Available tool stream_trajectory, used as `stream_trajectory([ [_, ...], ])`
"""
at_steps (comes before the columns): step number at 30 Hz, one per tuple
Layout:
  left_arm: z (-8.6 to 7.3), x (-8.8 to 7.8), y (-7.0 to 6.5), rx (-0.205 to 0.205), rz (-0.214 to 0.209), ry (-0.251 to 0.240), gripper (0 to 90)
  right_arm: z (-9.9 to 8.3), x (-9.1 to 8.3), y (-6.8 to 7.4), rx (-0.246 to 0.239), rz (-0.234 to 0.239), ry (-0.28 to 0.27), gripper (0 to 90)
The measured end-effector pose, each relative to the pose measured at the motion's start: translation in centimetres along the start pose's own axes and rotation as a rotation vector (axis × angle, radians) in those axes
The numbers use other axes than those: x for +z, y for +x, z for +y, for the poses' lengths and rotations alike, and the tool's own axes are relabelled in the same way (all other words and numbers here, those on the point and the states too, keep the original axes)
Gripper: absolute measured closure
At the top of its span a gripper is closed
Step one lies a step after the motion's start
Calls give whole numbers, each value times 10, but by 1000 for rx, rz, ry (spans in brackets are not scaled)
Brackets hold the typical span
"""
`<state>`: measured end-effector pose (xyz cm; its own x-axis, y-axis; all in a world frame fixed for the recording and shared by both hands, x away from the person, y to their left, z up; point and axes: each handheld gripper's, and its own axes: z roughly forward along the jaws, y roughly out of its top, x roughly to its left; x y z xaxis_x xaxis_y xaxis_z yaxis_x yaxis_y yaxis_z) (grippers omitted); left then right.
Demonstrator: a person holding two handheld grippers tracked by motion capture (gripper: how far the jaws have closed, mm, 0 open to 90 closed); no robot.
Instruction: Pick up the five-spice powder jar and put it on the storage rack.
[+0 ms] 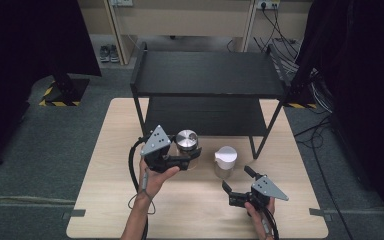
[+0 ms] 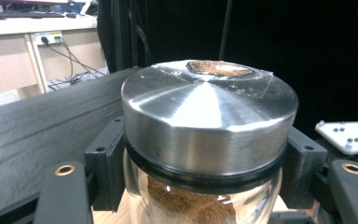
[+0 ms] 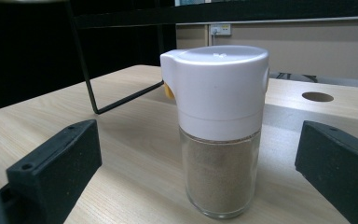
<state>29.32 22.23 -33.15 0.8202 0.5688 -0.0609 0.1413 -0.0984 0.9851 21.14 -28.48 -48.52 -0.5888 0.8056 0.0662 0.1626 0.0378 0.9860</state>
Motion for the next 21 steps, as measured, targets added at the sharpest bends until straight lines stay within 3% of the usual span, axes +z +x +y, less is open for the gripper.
stream_trajectory([
  [9,27,-1,7,-6,-25,11,310,0,0,0,0,2,2,6],
  [21,60,1,15,24,-70,1,310,0,0,0,1,1,3,6],
])
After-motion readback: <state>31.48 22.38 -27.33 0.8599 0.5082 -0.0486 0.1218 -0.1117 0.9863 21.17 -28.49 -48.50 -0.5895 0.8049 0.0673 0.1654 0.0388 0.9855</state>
